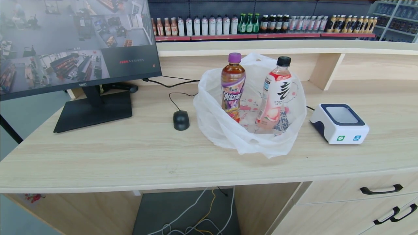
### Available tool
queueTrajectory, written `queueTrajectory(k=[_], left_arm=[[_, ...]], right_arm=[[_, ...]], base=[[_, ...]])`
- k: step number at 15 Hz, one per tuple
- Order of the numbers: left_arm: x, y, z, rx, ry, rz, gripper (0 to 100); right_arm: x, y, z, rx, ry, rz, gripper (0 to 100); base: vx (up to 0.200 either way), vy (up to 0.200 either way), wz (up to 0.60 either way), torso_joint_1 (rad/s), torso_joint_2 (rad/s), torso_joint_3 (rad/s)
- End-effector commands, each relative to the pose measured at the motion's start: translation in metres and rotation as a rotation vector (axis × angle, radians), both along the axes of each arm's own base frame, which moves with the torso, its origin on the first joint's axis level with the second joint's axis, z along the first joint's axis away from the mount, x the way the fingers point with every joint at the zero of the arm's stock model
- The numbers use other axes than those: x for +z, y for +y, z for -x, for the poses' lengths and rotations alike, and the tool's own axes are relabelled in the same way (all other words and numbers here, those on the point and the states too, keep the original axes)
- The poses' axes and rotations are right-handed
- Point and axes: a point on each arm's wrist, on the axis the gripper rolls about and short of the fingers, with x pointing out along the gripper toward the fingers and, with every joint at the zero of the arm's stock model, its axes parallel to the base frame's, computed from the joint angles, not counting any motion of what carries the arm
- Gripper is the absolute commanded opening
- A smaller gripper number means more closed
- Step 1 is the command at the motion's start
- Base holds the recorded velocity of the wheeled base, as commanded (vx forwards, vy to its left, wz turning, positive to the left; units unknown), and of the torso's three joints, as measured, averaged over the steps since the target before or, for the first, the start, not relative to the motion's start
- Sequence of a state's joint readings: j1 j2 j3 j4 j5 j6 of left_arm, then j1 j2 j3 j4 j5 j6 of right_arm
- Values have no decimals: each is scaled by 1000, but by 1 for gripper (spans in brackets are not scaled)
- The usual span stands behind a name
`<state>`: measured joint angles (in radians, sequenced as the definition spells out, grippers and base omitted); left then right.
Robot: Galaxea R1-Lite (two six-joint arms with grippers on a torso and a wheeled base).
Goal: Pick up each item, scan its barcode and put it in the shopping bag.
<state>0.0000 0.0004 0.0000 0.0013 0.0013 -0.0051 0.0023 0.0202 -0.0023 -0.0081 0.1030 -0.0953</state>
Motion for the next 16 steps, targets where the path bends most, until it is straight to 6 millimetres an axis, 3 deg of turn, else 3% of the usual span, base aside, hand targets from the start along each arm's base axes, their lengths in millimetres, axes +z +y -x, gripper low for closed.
queueTrajectory(k=[1,8,11,16], left_arm=[[0,0,0,0,0,-1,100],[0,0,0,0,0,1,100],[0,0,0,0,0,3,100],[0,0,0,0,0,1,100]], right_arm=[[-1,0,1,-15,-14,-19,100],[-1,-1,1,-29,-11,-41,100],[-1,-1,1,-29,-11,-41,100],[-1,-1,1,-29,-11,-41,100]], base=[[0,0,0,0,0,0],[0,0,0,0,0,0],[-200,0,0,2,1,2],[0,0,0,0,0,0]])
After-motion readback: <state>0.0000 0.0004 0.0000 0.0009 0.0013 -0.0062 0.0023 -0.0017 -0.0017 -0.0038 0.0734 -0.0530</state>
